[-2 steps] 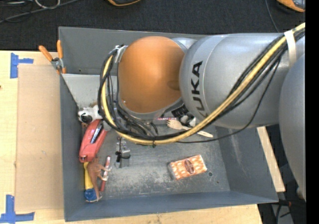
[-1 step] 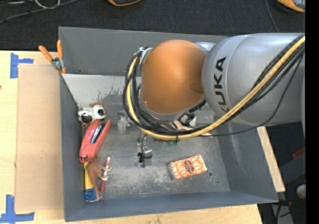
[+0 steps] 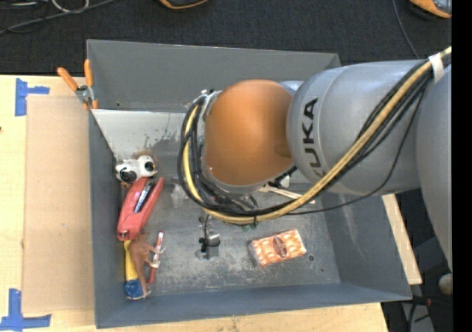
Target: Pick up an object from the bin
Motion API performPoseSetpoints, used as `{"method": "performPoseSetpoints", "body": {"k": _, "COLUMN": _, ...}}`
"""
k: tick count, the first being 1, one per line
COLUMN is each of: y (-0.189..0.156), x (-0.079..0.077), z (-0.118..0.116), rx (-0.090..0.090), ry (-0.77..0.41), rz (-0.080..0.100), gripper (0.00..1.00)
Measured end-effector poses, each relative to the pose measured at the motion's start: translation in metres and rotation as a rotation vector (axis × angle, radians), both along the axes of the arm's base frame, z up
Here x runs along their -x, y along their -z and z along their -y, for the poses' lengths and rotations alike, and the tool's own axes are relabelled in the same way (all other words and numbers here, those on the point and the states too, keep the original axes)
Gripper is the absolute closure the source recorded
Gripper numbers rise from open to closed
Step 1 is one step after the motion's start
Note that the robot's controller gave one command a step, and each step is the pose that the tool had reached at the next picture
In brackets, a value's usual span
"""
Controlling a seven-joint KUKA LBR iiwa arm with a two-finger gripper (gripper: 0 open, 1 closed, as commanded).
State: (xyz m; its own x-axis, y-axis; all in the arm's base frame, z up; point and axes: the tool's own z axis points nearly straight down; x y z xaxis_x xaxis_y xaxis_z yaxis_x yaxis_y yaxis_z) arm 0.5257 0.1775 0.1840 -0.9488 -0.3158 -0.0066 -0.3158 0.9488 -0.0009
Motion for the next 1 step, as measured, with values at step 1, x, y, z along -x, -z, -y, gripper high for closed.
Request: {"method": "performPoseSetpoints", "body": {"k": 1, "y": 0.0456, "x": 0.0056, "z": -0.0046, "rx": 0.001, "ry": 0.016, "rz": -0.013, "gripper": 0.00}}
